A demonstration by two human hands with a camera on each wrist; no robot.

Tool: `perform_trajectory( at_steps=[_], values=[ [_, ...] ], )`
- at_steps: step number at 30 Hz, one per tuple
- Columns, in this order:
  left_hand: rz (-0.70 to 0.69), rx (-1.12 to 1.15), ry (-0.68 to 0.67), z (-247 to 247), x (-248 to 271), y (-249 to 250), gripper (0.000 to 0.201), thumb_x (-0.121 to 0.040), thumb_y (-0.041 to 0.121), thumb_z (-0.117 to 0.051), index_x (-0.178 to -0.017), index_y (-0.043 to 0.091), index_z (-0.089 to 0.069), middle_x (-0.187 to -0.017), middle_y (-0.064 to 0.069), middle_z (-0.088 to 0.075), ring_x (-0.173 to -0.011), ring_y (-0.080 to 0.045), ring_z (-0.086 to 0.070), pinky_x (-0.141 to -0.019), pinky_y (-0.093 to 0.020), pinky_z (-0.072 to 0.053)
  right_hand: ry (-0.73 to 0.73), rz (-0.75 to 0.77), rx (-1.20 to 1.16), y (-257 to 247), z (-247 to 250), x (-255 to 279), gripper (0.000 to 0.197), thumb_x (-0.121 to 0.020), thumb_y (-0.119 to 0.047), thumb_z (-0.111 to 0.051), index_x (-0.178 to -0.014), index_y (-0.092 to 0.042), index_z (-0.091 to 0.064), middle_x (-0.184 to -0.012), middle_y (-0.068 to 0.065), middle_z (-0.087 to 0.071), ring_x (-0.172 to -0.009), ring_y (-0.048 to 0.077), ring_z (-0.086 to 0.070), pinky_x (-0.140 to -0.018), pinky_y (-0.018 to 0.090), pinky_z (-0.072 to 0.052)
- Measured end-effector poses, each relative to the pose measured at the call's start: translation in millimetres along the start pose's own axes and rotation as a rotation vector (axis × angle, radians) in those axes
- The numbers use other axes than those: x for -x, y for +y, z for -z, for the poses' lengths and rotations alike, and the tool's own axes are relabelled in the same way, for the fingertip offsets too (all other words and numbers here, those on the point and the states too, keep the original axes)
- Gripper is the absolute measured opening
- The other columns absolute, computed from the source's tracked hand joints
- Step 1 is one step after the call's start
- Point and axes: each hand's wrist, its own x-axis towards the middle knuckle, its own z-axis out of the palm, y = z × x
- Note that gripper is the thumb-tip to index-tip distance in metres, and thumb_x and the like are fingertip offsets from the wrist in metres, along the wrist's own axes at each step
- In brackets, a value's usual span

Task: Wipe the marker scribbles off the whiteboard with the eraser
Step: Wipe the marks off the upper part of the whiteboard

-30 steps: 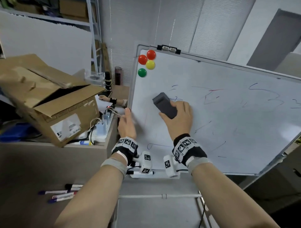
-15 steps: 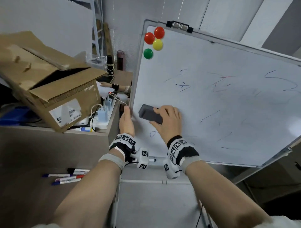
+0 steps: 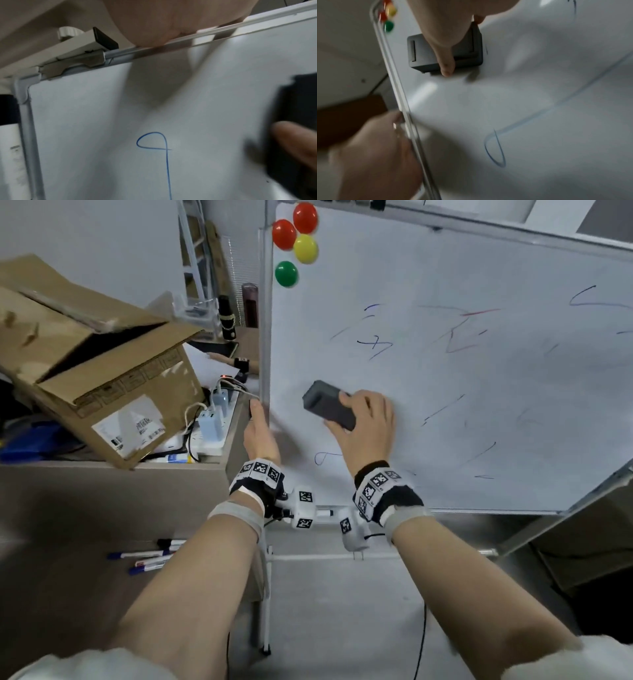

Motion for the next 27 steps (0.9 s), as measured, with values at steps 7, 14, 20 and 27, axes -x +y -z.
perform_trajectory(
  at_steps=[7,14,20,27],
  values=[
    [0.024,-0.081,0.089,-3.8,17.1,-14.9,0.035,-0.096,0.065,-0.036,-0.071,0.040,-0.037,-0.074,0.021,-0.039,-0.096,-0.016,-0.041,-0.090,-0.027,-0.030,-0.192,0.068,0.007,20.7,-15.3,40.7,0.050,-0.065,-0.026,-0.090,-0.109,-0.024,-0.065,-0.110,0.003,-0.058,-0.100,0.026,-0.046,-0.083,0.043,-0.044],
    [0.056,-0.093,0.108,-0.3,5.8,-27.7,0.036,-0.096,0.063,-0.039,-0.074,0.035,-0.043,-0.078,0.019,-0.042,-0.096,-0.016,-0.039,-0.088,-0.029,-0.034,-0.416,0.064,0.104,47.4,-34.0,86.5,0.052,-0.058,-0.027,-0.095,-0.101,-0.028,-0.065,-0.105,-0.002,-0.059,-0.098,0.023,-0.047,-0.079,0.034,-0.029],
    [0.075,-0.065,0.097,-0.8,3.9,-36.7,0.048,-0.093,0.068,-0.037,-0.101,0.026,-0.060,-0.106,0.008,-0.045,-0.103,-0.014,-0.041,-0.099,-0.034,-0.033,-0.034,0.070,-0.017,14.3,-19.2,28.2,0.043,-0.072,-0.031,-0.085,-0.110,-0.023,-0.068,-0.111,0.003,-0.059,-0.099,0.032,-0.052,-0.083,0.040,-0.037],
    [0.052,-0.020,0.029,8.1,0.1,-42.6,0.084,-0.081,0.081,-0.035,-0.141,0.023,-0.050,-0.143,0.003,-0.053,-0.132,-0.017,-0.047,-0.117,-0.041,-0.031,-0.435,0.213,0.120,9.7,-51.9,83.9,0.056,-0.049,-0.030,-0.097,-0.097,-0.028,-0.068,-0.099,-0.001,-0.061,-0.095,0.024,-0.046,-0.081,0.038,-0.027]
  ],
)
